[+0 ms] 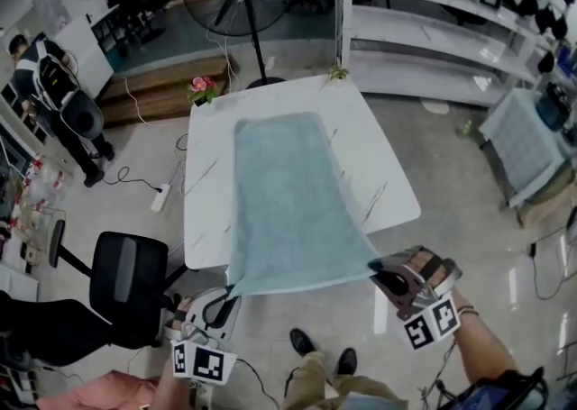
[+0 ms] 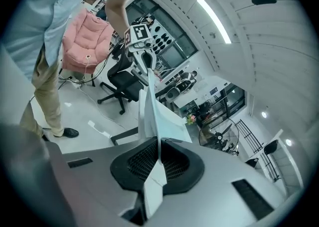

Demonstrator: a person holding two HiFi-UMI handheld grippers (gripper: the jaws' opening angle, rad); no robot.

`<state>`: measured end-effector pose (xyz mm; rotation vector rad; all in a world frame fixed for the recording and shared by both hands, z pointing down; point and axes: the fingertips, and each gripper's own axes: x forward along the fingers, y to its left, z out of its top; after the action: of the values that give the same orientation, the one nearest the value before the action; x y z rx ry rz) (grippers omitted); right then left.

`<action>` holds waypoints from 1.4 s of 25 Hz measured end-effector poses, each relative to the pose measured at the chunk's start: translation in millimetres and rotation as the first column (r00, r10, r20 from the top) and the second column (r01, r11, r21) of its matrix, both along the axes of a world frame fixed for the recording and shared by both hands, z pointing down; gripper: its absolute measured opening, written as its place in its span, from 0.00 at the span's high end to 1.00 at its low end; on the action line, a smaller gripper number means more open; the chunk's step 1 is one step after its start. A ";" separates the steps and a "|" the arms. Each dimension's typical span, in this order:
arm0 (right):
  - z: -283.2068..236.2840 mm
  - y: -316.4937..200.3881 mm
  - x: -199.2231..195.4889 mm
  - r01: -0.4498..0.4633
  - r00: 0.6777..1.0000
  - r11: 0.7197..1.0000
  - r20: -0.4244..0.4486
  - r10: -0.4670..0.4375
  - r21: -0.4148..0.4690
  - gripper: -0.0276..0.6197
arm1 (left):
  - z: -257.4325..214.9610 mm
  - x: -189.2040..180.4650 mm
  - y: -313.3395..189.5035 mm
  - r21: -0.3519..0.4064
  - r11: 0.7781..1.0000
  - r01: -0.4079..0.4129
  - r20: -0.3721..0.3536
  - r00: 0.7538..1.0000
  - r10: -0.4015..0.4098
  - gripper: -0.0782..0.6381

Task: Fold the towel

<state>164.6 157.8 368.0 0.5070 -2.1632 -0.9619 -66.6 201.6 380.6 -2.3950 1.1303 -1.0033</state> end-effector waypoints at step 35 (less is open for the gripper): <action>-134.1 -84.4 -7.8 -0.191 0.960 0.981 0.215 0.179 0.037 0.91 | -152.2 -13.6 -112.5 0.091 0.996 0.016 -0.193 0.981 0.001 0.84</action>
<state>156.7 73.4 233.8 0.8576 -2.2301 -0.9028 -80.3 89.1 228.4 -2.4559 1.2230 -0.7161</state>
